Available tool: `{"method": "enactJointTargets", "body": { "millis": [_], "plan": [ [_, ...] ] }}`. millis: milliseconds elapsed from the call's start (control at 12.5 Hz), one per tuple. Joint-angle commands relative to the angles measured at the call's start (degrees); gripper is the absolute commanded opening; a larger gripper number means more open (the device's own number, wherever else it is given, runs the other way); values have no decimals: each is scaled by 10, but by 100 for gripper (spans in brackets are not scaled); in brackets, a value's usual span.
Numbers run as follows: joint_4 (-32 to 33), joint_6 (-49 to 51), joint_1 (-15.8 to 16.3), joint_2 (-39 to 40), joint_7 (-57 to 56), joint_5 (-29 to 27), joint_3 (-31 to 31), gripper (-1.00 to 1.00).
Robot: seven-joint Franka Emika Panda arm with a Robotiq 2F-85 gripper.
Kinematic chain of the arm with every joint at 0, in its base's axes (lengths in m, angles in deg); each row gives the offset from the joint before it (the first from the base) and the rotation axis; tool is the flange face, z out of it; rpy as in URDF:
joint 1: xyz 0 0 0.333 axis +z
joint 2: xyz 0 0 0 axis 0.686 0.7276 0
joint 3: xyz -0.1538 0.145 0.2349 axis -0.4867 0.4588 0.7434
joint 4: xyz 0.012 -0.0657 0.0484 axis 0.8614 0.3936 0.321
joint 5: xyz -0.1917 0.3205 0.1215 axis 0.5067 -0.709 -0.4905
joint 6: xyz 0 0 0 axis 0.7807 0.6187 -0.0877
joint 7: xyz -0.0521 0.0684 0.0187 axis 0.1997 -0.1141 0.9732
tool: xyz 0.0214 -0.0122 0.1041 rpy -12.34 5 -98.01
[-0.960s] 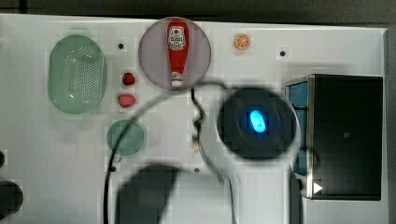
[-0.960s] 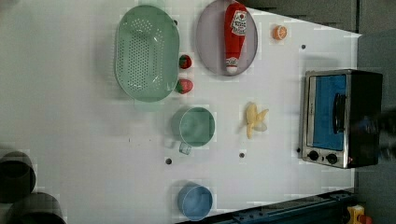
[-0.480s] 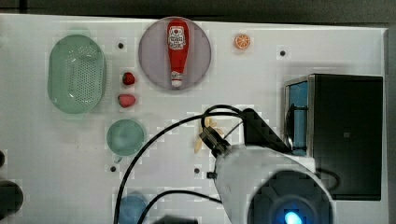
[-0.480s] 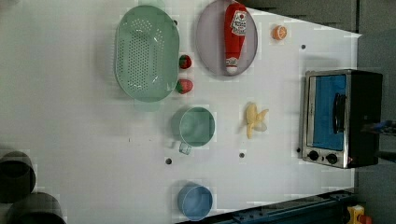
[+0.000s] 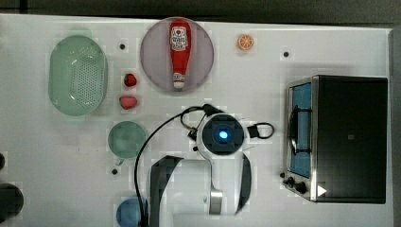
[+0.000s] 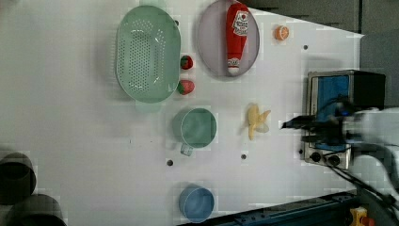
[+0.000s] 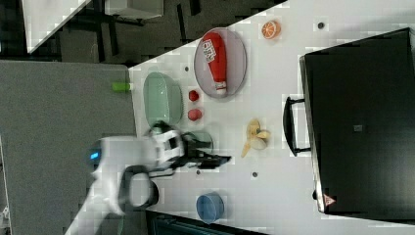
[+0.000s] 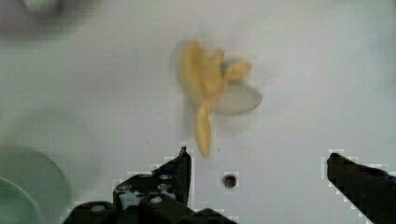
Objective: Pick Banana and place it in mug.
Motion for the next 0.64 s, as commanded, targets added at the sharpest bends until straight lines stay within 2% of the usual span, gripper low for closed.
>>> {"method": "enactJointTargets", "body": {
  "millis": [80,640],
  "plan": [
    [6,-80,-3,28,-176,-11,-5,100],
    [6,-237,-3,189,-199,-11,4,100]
  ]
}}
